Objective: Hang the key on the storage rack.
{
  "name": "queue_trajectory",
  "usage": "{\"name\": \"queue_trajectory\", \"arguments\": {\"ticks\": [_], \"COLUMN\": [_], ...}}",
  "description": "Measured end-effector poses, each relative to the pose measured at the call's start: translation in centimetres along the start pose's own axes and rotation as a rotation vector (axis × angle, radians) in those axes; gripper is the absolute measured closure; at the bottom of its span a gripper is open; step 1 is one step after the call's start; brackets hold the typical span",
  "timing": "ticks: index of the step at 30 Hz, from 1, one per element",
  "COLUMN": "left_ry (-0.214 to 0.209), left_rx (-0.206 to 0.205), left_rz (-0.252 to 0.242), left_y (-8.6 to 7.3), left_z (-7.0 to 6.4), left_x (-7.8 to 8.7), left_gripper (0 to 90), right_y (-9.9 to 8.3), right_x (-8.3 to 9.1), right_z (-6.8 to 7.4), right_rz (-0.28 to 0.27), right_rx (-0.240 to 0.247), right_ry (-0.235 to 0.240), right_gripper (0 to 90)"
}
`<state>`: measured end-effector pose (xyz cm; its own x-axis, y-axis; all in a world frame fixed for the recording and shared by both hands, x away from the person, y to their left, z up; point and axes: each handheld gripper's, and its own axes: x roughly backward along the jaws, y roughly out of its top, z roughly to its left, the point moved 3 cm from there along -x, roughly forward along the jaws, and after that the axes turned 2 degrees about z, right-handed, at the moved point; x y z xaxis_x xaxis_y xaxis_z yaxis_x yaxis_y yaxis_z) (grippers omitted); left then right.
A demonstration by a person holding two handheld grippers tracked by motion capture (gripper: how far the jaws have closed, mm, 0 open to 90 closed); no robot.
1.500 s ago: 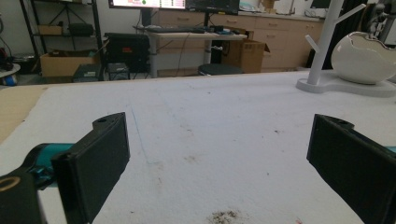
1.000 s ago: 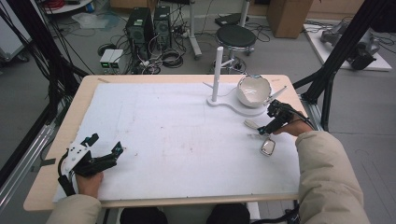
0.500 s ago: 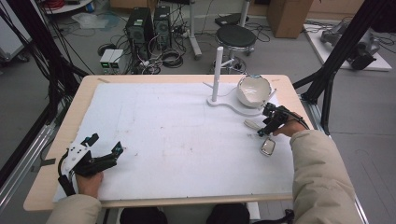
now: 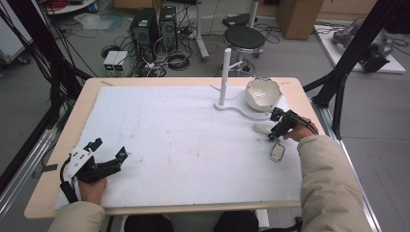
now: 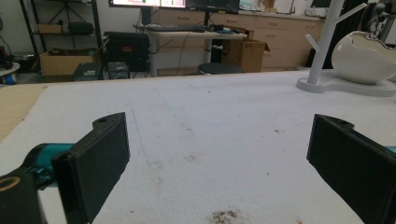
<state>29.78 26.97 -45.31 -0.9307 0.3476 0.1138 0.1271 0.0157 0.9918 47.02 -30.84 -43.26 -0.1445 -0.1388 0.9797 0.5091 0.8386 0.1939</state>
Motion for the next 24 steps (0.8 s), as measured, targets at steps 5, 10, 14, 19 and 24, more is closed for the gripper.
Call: {"name": "queue_trajectory", "arguments": {"ticks": [5, 10, 14, 19, 24], "left_ry": [0.001, 0.001, 0.001, 0.000, 0.001], "left_rx": [0.004, 0.003, 0.003, -0.001, 0.002], "left_rz": [-0.002, -0.001, 0.000, 0.001, -0.003], "left_y": [0.0, 0.0, 0.0, 0.0, 0.0], "left_z": [0.0, 0.0, 0.0, 0.0, 0.0], "left_x": [0.0, 0.0, 0.0, 0.0, 0.0], "left_gripper": [6.3, 6.2, 6.3, 6.3, 6.3], "right_y": [0.1, 0.1, 0.2, 0.2, 0.3], "right_x": [-0.2, -0.2, -0.1, 0.5, 1.6], "right_z": [0.2, 0.3, 0.4, 0.5, 0.9], "right_rz": [0.019, 0.008, -0.001, -0.056, -0.115], "right_rx": [-0.002, -0.005, -0.008, -0.059, -0.082], "right_ry": [-0.006, -0.019, 0.000, 0.001, 0.002], "right_gripper": [75.4, 81.0, 81.4, 81.6, 81.8]}}
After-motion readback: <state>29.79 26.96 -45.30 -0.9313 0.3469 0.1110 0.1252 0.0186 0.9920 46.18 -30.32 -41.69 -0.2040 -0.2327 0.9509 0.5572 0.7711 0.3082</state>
